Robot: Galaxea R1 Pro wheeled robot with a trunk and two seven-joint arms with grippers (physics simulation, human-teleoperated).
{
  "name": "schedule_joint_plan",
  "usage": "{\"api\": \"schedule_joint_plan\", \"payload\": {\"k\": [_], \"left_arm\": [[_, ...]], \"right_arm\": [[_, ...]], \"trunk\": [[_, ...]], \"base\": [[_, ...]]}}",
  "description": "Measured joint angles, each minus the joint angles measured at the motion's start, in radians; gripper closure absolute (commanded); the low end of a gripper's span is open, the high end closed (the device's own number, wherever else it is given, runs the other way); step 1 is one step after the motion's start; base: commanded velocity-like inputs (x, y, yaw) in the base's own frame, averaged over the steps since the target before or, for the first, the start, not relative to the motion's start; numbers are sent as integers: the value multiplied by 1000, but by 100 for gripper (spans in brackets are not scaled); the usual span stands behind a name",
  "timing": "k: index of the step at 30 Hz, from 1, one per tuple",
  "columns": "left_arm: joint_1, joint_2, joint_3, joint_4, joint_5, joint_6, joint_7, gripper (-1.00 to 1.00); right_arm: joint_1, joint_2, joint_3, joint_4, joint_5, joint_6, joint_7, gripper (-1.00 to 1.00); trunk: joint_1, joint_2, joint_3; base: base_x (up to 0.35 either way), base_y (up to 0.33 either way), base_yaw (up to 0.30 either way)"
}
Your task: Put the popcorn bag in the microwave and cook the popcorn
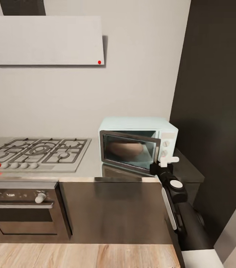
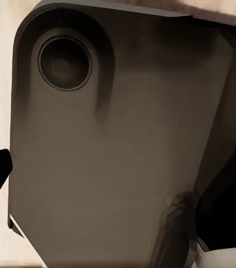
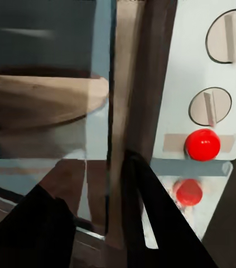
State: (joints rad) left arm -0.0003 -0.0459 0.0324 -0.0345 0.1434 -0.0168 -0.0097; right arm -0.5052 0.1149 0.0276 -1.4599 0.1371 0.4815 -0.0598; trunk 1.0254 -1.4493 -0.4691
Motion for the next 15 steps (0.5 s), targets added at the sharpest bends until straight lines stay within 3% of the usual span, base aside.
{"api": "schedule_joint_plan", "payload": {"k": [1, 2, 5, 10, 15], "left_arm": [[0, 0, 0, 0, 0, 0, -1, -100], [0, 0, 0, 0, 0, 0, -1, -100], [0, 0, 0, 0, 0, 0, -1, -100], [0, 0, 0, 0, 0, 0, -1, -100], [0, 0, 0, 0, 0, 0, -1, -100]], "right_arm": [[0, 0, 3, 0, 0, 0, 0, 100], [0, 0, 4, 0, 0, 0, 1, -100], [0, -1, -53, -1, 11, 3, -5, -100], [0, 0, -51, -4, 21, 40, -4, -100], [2, 0, -50, -3, 18, 170, 3, -100]], "trunk": [[0, 0, 0], [0, 0, 0], [0, 0, 0], [0, 0, 0], [0, 0, 0]], "base": [[-63, 0, 0], [0, 0, 0], [0, 0, 0], [0, 0, 0], [0, 0, 0]]}}
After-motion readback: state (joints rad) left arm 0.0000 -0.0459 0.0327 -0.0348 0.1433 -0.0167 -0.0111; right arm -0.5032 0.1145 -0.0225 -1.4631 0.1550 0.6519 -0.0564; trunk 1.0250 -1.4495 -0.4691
